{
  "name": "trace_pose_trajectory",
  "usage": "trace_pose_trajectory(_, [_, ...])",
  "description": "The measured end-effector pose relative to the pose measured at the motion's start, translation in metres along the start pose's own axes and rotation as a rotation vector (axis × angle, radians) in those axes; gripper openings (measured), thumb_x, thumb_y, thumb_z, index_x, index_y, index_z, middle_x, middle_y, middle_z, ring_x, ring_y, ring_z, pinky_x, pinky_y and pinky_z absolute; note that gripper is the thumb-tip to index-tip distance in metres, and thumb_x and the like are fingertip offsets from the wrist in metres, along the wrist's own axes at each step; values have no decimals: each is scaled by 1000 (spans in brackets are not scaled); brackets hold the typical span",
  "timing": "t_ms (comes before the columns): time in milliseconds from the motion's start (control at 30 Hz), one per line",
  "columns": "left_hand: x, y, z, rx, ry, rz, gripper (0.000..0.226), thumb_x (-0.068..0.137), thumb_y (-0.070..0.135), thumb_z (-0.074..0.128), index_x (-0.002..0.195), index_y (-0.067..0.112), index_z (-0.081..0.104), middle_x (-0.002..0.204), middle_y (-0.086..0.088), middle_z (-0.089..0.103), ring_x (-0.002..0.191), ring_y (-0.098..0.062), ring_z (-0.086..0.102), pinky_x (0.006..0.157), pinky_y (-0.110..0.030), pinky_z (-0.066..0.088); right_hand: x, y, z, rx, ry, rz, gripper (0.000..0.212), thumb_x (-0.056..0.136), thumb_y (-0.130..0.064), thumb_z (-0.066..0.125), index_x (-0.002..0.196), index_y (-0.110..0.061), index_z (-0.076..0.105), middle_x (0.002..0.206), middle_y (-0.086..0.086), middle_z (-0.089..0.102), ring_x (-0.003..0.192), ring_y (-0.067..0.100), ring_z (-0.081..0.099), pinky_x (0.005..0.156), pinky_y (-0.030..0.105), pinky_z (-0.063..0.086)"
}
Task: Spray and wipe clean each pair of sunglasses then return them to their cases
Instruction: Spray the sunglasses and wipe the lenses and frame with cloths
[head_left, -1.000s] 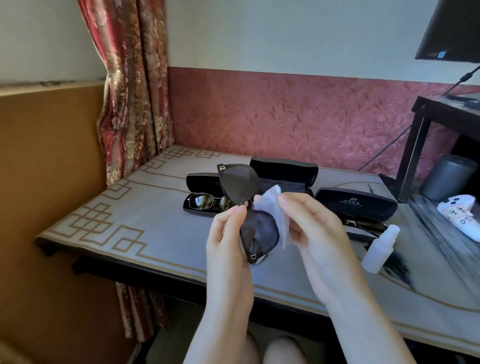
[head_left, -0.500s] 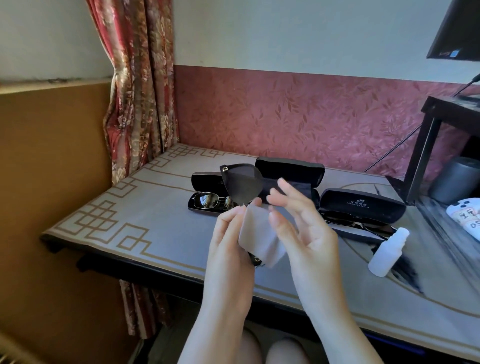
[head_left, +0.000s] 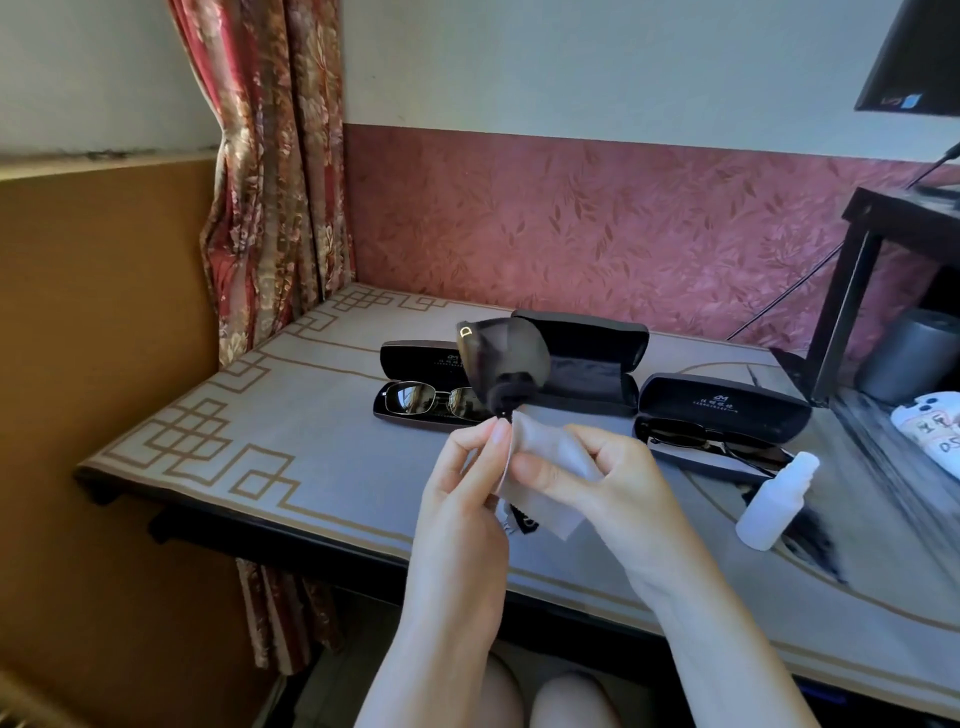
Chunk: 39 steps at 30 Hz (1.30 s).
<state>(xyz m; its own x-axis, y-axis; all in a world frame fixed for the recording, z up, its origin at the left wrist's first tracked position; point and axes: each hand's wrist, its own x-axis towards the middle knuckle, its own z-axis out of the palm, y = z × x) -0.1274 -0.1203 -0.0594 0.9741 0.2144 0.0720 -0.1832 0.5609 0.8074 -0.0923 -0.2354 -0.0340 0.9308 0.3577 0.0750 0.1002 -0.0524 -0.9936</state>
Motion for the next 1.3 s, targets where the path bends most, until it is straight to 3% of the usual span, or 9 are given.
trace_pose_trajectory(167, [1, 4, -6, 45, -70, -32, 18, 80, 29, 62, 90, 14, 61, 80, -1, 59, 72, -9, 55, 67, -18, 45, -2, 4, 4, 117, 36, -55, 18, 82, -24, 73, 92, -9, 76, 81, 16, 72, 75, 30, 68, 74, 44, 57])
trace_pose_trajectory(300, [-2, 8, -8, 143, -87, 27, 17, 86, 28, 66, 92, 12, 69, 82, -9, 52, 75, -12, 54, 71, -18, 49, -3, 3, 8, 133, 101, -65, 27, 84, -29, 67, 82, -3, 74, 67, 18, 69, 58, 28, 65, 57, 26, 53])
trace_pose_trajectory(400, [-5, 8, -9, 154, -35, 58, 23, 83, 29, 63, 89, 8, 71, 71, -4, 48, 63, -9, 52, 69, -20, 48, -5, 4, 12, 156, 100, -60, 30, 84, -31, 64, 76, -3, 72, 63, 17, 69, 55, 24, 65, 58, 21, 52])
trace_pose_trajectory(667, [-10, 8, -9, 336, -13, 156, 53, 90, 40, 53, 91, -13, 60, 89, -34, 58, 85, -27, 61, 97, -53, 43, -6, 3, 12, 215, 85, 30, 31, 70, -28, 80, 83, -1, 72, 64, 14, 66, 51, 23, 60, 47, 28, 48])
trace_pose_trajectory(733, [-11, 6, -7, 379, -6, 163, 46, 92, 42, 54, 90, -2, 69, 92, -28, 64, 90, -32, 63, 95, -50, 45, -5, 4, 17, 183, 169, 45, 36, 64, -34, 84, 69, -3, 65, 57, 15, 63, 49, 22, 57, 48, 23, 46])
trace_pose_trajectory(867, [-13, 9, 1, 409, -23, 168, 29, 88, 38, 63, 70, 16, 71, 66, -4, 60, 69, -12, 58, 74, -23, 46, -7, 3, 23, 213, 250, 8, 38, 71, -40, 77, 72, -3, 71, 53, 15, 62, 46, 23, 59, 46, 22, 45])
trace_pose_trajectory(1033, [-12, 5, -1, 319, 51, 149, 27, 78, 36, 63, 83, 12, 74, 64, 6, 58, 70, -12, 54, 75, -27, 45, -8, 2, 17, 167, 139, -69, 46, 87, -41, 59, 65, -2, 68, 58, 15, 68, 48, 24, 63, 49, 25, 49])
trace_pose_trajectory(1133, [-10, 5, -2, 267, 86, 116, 34, 71, 40, 66, 91, 14, 75, 64, 9, 60, 68, -10, 52, 74, -25, 45, -9, 6, 10, 130, -6, -80, 43, 94, -37, 49, 74, -8, 73, 67, 15, 73, 63, 23, 70, 64, 23, 53])
trace_pose_trajectory(1300, [-8, 5, -5, 299, 51, 114, 34, 73, 35, 65, 93, 9, 73, 79, 3, 72, 79, -8, 64, 77, -18, 51, -10, 13, -5, 92, -117, -93, 24, 90, -27, 62, 83, -7, 72, 85, 18, 73, 82, 28, 68, 79, 30, 52])
